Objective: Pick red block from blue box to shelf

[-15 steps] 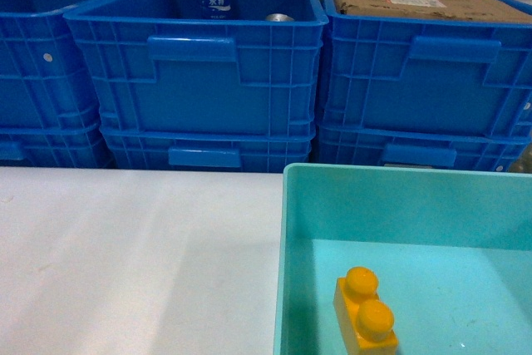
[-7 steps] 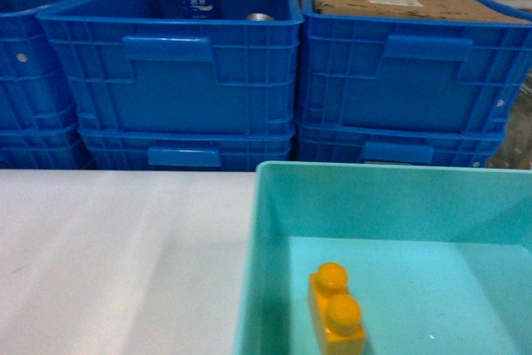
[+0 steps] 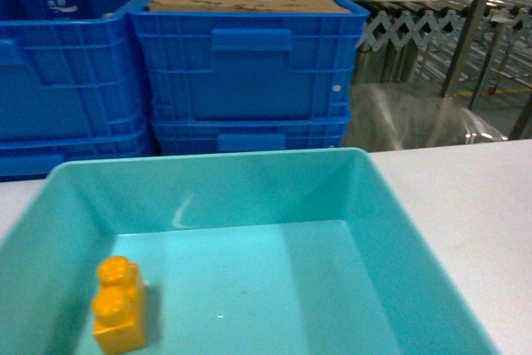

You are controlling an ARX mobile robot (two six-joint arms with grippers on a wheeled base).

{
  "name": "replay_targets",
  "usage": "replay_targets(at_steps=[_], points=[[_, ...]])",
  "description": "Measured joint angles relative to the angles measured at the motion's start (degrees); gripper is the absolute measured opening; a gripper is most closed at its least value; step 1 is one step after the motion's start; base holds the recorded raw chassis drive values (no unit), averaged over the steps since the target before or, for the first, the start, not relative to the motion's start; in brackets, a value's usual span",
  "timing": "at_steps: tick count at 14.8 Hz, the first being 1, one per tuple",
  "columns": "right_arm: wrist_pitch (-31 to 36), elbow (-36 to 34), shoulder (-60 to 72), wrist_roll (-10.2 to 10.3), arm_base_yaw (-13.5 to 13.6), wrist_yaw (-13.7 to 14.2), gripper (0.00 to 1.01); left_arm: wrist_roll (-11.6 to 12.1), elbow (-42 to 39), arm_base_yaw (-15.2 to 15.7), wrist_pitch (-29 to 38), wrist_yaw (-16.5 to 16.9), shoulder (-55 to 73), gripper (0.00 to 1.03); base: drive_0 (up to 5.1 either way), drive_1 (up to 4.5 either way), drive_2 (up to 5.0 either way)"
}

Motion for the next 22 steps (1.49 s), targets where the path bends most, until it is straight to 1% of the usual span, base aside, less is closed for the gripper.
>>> replay_targets(at_steps=[17,19,21,22], points=[[-0.1,-0.1,0.0,0.0,0.0,0.3,0.29,0.0,0.0,0.0,0.0,0.2,0.0,0.98,3.5,-3.93,-3.9],[-0.2,-0.1,0.0,0.0,-0.1,0.6,0.29,0.0,0.0,0.1,0.1,0.4,0.0,0.98,-1.6,-1.59,-1.6],[-0.1,-0.1,0.0,0.0,0.0,0.4,0.29,0.0,0.0,0.0,0.0,0.2,0.0,0.98,-1.5,-1.51,-1.5],[-0.1,-0.2,0.0,0.0,0.0,0.4,0.29,0.0,0.0,0.0,0.1,0.2,0.0,0.98,2.7,-2.12,-5.8]])
